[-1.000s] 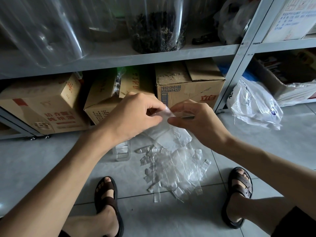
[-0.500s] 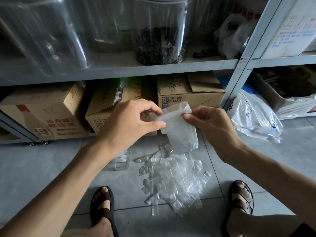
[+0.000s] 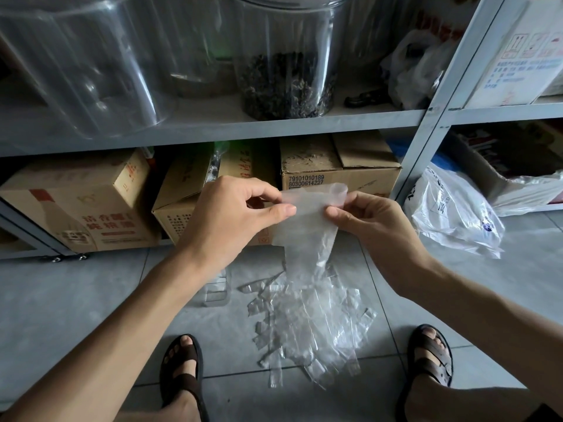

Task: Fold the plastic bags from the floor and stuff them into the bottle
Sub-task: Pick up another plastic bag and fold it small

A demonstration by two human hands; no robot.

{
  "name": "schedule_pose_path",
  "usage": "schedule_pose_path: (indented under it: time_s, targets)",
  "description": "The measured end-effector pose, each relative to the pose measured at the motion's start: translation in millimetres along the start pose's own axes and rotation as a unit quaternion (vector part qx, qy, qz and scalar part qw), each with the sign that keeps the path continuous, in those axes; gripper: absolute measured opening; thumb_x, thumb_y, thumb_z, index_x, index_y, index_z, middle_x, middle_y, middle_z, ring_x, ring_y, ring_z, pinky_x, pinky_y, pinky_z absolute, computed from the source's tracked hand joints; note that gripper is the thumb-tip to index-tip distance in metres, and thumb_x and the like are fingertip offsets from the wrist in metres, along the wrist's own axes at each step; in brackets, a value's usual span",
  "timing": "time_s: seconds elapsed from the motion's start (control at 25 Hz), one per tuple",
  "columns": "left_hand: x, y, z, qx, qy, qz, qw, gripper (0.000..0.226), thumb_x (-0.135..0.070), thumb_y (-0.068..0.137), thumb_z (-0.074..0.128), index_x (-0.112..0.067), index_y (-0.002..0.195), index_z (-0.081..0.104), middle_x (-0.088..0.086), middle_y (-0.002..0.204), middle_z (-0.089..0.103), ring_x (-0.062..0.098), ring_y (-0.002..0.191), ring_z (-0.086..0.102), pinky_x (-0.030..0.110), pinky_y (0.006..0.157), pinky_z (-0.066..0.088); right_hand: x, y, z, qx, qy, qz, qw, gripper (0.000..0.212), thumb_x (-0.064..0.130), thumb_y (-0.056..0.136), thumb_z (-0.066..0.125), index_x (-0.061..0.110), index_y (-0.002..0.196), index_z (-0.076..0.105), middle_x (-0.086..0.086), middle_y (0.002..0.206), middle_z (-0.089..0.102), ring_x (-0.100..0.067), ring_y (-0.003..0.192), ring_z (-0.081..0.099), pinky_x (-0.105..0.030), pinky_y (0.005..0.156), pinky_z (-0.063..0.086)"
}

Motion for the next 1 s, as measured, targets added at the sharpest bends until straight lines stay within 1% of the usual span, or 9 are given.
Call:
schedule_pose_path:
  time_s: [0.12, 0.2, 0.28, 0.36, 0.48, 0.6, 0.68, 0.88, 1.0]
  targets:
    - [1.3, 1.0, 0.0, 0.002, 0.011, 0.011, 1.000, 0.002, -0.026, 0.082, 0.079, -0.023, 0.083, 0.079, -0.017, 0.082, 0.074, 0.003, 0.080, 0.069, 0.025, 0.075, 0.054, 7.1, 1.0, -1.2, -0.005, -0.156, -0.099, 0.983, 0.052, 0.001, 0.080, 0.077, 0.025, 0.122, 0.059, 0.005, 0.102, 0.071, -0.014, 0.084, 0.070, -0.022, 0.075, 0.056]
    - [2.2, 1.4, 0.2, 0.000, 0.027, 0.023, 0.999, 0.002, -0.024, 0.082, 0.080, -0.024, 0.082, 0.078, -0.017, 0.083, 0.074, 0.004, 0.080, 0.069, 0.020, 0.073, 0.053, 14.9, 0.5, -4.2, 0.011, -0.258, -0.156, 0.953, 0.064, 0.004, 0.076, 0.081, 0.038, 0.122, 0.053, 0.013, 0.107, 0.066, -0.014, 0.085, 0.068, -0.020, 0.075, 0.055]
    - [2.9, 1.2, 0.8, -0.002, 0.043, 0.040, 0.998, 0.005, -0.020, 0.080, 0.082, -0.023, 0.084, 0.079, -0.014, 0.085, 0.074, 0.006, 0.081, 0.069, 0.021, 0.073, 0.053, 18.4, 0.6, -7.6, 0.027, -0.348, -0.196, 0.916, 0.049, 0.011, 0.077, 0.081, 0.031, 0.116, 0.059, 0.017, 0.107, 0.064, -0.013, 0.086, 0.065, -0.017, 0.075, 0.052]
    - [2.3, 0.2, 2.3, 0.003, 0.060, 0.060, 0.996, 0.006, -0.017, 0.079, 0.083, -0.019, 0.084, 0.079, -0.012, 0.086, 0.075, 0.006, 0.081, 0.068, 0.019, 0.072, 0.053, 20.0, 2.0, -10.1, 0.033, -0.397, -0.227, 0.889, 0.028, 0.017, 0.080, 0.079, 0.023, 0.104, 0.067, 0.011, 0.112, 0.065, -0.013, 0.088, 0.064, -0.020, 0.078, 0.053]
    - [0.2, -1.8, 3.8, 0.016, 0.079, 0.092, 0.993, 0.009, -0.013, 0.078, 0.083, -0.018, 0.084, 0.080, -0.011, 0.088, 0.075, 0.003, 0.086, 0.067, 0.010, 0.073, 0.051, 18.0, 3.3, -10.9, 0.029, -0.413, -0.238, 0.879, 0.009, 0.021, 0.084, 0.076, 0.019, 0.091, 0.073, 0.008, 0.104, 0.069, -0.010, 0.089, 0.066, -0.021, 0.080, 0.052]
    - [-0.8, -2.3, 4.3, 0.021, 0.078, 0.097, 0.992, 0.012, -0.009, 0.078, 0.082, -0.017, 0.086, 0.080, -0.011, 0.089, 0.075, 0.003, 0.087, 0.068, 0.010, 0.075, 0.051, 15.4, 3.0, -11.0, 0.007, -0.429, -0.253, 0.867, 0.004, 0.020, 0.084, 0.077, 0.017, 0.086, 0.076, 0.012, 0.088, 0.069, 0.001, 0.081, 0.064, -0.013, 0.075, 0.049]
    - [-2.4, -3.0, 5.4, 0.018, 0.067, 0.078, 0.995, 0.013, -0.009, 0.078, 0.082, -0.019, 0.086, 0.079, -0.012, 0.086, 0.075, 0.003, 0.083, 0.067, 0.012, 0.071, 0.051, 15.2, 2.6, -10.6, -0.014, -0.423, -0.256, 0.869, 0.004, 0.020, 0.083, 0.078, 0.017, 0.086, 0.077, 0.016, 0.083, 0.068, 0.000, 0.079, 0.065, -0.014, 0.074, 0.049]
    - [-9.4, -4.2, 5.8, 0.004, 0.014, 0.052, 0.999, 0.010, -0.024, 0.078, 0.083, -0.020, 0.084, 0.076, -0.011, 0.076, 0.072, 0.011, 0.073, 0.067, 0.029, 0.065, 0.054, 19.5, 0.4, -8.6, -0.033, -0.405, -0.258, 0.877, 0.004, 0.022, 0.080, 0.079, 0.020, 0.084, 0.077, 0.028, 0.079, 0.064, 0.004, 0.074, 0.063, -0.005, 0.071, 0.042]
    - [-9.6, -3.8, 7.3, -0.003, -0.011, 0.051, 0.999, 0.031, -0.033, 0.075, 0.081, -0.017, 0.098, 0.066, -0.011, 0.084, 0.074, 0.010, 0.078, 0.070, 0.031, 0.071, 0.058, 20.1, -0.2, -7.6, -0.030, -0.404, -0.259, 0.877, 0.005, 0.022, 0.081, 0.079, 0.022, 0.085, 0.077, 0.029, 0.079, 0.063, 0.003, 0.074, 0.063, -0.005, 0.070, 0.041]
Point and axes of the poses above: each hand's wrist, its own y-axis towards the middle knuckle, its own z-axis out of the palm, x = y × z, the point moved 1 cm from there along y, towards the middle knuckle
